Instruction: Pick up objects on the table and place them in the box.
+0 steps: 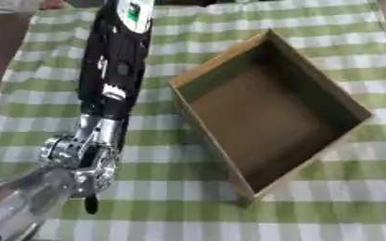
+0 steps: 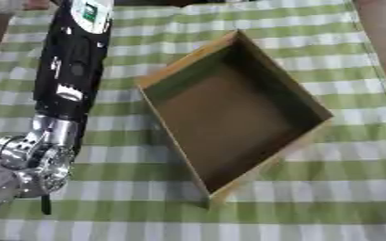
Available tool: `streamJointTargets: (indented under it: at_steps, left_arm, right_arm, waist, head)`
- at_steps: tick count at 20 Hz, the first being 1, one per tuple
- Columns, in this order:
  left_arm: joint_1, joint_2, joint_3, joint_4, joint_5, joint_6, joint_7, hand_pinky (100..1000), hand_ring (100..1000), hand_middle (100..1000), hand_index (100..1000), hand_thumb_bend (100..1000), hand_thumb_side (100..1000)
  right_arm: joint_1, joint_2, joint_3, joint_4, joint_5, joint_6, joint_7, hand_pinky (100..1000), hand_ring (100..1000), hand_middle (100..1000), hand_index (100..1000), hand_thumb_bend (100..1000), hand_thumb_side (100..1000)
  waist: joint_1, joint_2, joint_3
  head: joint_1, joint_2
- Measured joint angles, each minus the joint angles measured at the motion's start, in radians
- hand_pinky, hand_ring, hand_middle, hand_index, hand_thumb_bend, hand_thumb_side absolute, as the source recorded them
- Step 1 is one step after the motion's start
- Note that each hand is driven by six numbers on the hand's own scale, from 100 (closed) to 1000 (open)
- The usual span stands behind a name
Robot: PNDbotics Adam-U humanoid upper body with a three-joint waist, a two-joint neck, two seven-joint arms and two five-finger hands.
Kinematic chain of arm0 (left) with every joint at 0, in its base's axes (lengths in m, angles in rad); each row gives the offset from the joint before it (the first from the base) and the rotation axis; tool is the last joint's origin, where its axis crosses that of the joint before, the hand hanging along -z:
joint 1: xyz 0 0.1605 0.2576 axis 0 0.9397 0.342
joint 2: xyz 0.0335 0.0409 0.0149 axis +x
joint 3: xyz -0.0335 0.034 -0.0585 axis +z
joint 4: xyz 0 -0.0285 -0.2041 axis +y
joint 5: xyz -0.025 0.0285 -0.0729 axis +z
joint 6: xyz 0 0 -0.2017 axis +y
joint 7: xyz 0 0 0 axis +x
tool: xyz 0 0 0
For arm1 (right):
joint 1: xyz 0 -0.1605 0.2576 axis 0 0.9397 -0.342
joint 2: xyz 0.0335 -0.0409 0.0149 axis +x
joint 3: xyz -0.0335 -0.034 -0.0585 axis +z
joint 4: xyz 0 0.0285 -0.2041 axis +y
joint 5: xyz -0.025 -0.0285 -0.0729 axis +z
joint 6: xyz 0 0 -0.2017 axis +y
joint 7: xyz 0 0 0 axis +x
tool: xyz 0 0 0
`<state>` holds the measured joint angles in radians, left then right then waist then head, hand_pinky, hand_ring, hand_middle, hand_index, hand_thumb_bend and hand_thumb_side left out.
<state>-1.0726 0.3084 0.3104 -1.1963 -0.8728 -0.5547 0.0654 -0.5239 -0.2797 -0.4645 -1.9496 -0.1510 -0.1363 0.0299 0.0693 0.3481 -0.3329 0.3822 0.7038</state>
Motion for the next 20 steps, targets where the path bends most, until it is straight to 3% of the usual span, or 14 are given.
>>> streamJointTargets:
  at_steps: [8, 14, 20]
  left_arm:
    - [0.039, -0.026, -0.034, 0.050, -0.031, -0.071, -0.038, 468, 571, 384, 406, 430, 100]
    - [0.079, -0.049, -0.063, 0.100, -0.055, -0.129, -0.018, 468, 571, 386, 407, 469, 100]
    - [0.109, -0.079, -0.080, 0.117, -0.057, -0.150, -0.012, 481, 592, 389, 406, 335, 100]
  right_arm:
    - [0.011, 0.003, -0.001, -0.022, 0.020, 0.055, -0.055, 850, 866, 638, 768, 100, 607]
    - [0.015, 0.003, -0.002, -0.029, 0.033, 0.080, -0.075, 852, 867, 635, 767, 100, 613]
    - [0.015, 0.006, -0.002, -0.029, 0.043, 0.091, -0.078, 851, 862, 630, 765, 100, 613]
  waist:
    - [0.004, -0.039, 0.040]
    - [0.020, -0.072, 0.070]
    - [0.023, -0.084, 0.076]
  head:
    - [-0.046, 0.034]
    - [-0.097, 0.061]
    - [-0.120, 0.061]
